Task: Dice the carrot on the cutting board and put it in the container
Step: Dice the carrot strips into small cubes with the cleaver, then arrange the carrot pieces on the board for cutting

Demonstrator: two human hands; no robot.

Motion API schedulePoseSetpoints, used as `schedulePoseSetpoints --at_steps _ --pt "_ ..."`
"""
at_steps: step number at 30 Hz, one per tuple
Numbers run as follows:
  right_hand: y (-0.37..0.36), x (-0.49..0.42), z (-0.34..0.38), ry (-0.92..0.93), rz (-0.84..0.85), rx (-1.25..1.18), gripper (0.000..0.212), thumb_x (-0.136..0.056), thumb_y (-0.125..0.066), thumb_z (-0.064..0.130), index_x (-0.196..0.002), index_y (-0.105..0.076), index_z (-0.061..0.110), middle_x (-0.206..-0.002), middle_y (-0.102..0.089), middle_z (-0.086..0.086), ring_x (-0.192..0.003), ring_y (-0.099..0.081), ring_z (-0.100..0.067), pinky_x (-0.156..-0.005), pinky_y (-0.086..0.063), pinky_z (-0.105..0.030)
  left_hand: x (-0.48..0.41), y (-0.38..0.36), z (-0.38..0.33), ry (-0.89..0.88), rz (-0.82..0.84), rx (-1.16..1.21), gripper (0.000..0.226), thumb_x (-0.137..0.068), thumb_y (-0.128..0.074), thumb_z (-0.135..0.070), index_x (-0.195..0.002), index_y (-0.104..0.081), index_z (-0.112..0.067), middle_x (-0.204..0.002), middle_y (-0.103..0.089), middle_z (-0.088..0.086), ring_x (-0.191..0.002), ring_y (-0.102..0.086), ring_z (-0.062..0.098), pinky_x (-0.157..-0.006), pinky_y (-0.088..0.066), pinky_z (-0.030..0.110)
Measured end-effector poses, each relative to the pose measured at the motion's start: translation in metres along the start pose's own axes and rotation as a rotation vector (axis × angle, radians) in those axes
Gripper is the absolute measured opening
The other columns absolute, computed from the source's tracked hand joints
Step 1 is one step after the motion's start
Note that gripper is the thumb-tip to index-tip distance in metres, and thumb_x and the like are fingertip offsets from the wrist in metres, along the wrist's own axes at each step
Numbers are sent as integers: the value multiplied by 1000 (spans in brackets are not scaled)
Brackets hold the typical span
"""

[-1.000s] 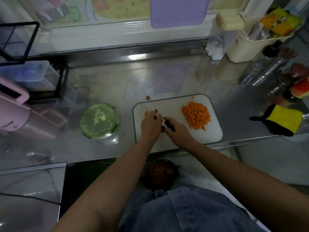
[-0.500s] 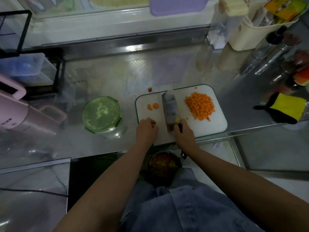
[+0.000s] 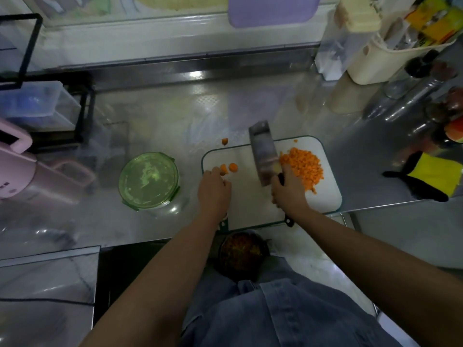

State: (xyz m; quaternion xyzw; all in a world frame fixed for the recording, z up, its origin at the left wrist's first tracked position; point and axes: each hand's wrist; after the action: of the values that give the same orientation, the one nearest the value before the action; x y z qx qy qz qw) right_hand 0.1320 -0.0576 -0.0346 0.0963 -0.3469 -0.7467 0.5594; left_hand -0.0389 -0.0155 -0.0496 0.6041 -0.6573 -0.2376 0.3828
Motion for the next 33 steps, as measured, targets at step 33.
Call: schedulePoseSetpoints --at_steps 33 --pt "6 -16 -20 266 152 341 15 -95 -49 19 -99 -49 4 -59 -39 4 -54 -45 -21 -50 -30 -32 -10 -31 -35 155 163 48 19 -83 -71 -33 -88 -74 -15 -86 -71 1 -79 -64 18 -67 -47 26"
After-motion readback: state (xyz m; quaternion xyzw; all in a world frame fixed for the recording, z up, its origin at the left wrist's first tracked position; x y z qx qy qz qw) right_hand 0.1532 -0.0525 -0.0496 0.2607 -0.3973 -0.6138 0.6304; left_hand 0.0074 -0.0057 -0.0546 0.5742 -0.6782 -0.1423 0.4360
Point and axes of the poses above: each hand's wrist, its own x-axis away from the middle knuckle, its own y-axis out of the back of the hand, z = x × y
